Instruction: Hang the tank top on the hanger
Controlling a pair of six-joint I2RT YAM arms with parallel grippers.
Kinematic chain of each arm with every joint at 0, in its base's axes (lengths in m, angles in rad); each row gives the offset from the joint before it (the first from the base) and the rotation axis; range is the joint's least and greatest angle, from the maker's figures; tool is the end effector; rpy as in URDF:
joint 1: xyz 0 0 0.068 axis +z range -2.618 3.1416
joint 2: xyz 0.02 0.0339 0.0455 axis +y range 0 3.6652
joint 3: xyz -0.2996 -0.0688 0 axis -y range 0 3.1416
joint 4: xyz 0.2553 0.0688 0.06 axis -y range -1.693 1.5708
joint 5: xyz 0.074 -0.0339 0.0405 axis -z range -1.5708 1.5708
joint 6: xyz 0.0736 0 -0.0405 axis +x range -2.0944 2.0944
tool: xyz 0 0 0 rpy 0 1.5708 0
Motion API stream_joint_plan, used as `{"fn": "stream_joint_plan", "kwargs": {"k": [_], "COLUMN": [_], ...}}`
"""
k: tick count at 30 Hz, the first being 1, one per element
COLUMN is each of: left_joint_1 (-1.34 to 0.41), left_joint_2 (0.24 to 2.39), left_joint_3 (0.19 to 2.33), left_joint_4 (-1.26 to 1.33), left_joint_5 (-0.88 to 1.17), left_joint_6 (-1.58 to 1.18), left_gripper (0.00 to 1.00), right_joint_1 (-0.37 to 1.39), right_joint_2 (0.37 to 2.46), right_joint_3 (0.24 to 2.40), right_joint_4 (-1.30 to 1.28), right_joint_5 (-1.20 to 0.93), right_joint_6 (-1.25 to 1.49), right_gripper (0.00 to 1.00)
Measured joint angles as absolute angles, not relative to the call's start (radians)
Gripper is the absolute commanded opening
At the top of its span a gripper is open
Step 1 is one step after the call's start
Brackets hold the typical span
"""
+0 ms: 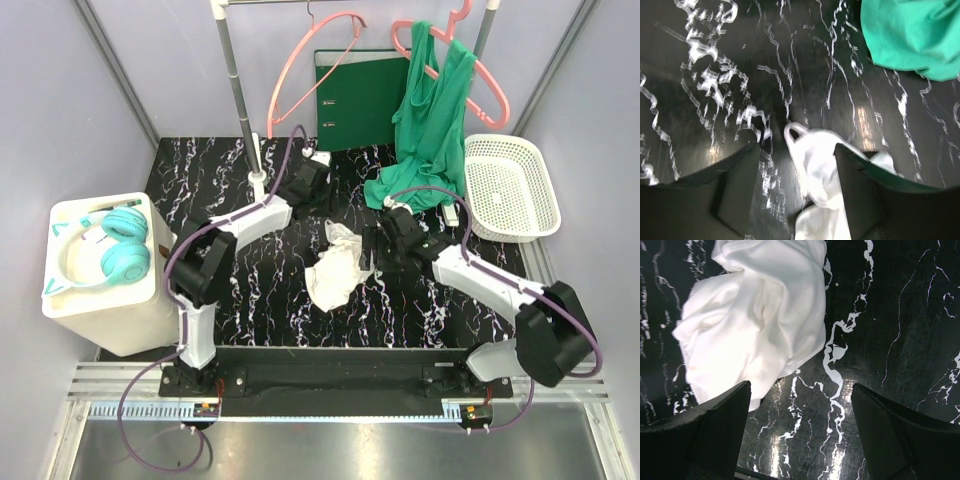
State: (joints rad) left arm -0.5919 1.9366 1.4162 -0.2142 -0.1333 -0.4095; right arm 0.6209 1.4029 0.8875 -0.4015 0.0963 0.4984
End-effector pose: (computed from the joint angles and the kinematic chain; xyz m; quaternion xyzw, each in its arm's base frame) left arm 0.4101 -0.2639 0.2199 0.0561 0.9105 -0.1411 0.3846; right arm 0.2572 0.1753 0.2184 -0.0425 0.9451 0.1317 0.2960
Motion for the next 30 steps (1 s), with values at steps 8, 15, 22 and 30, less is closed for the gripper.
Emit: {"fn": "stream_joint_plan", "kwargs": {"k": [8,15,22,30], "left_joint_1": [-0.592,-0.592,-0.588,-0.578], "left_joint_2": [2.121,2.209,2.257,2.265], "left_joint_3": [1.626,1.735,1.768,1.773], "left_joint_4": [-0.359,-0.456,-0.493,-0.514], "left_joint_5": [-0.184,-0.203,-0.202,-0.186], "left_joint_6": [-0.359,-0.336,-0.336,-0.339], "left_gripper": [0.55,0.49,0.44,0.38], "right_joint_1": [0.621,0.621,0.621,0.621], "right_joint_2": [1.290,1.262,1.261,1.261], "right_joint_3": [0.871,0.843,0.837,0.837], "right_joint_4": [-0.396,-0.393,-0.393,-0.393], "right_joint_5": [0.084,0.083,0.068,0.066], "right_joint_6": [0.518,0.533,0.540,0.548], "right_gripper": [0.88,0.88,0.88,0.88]}}
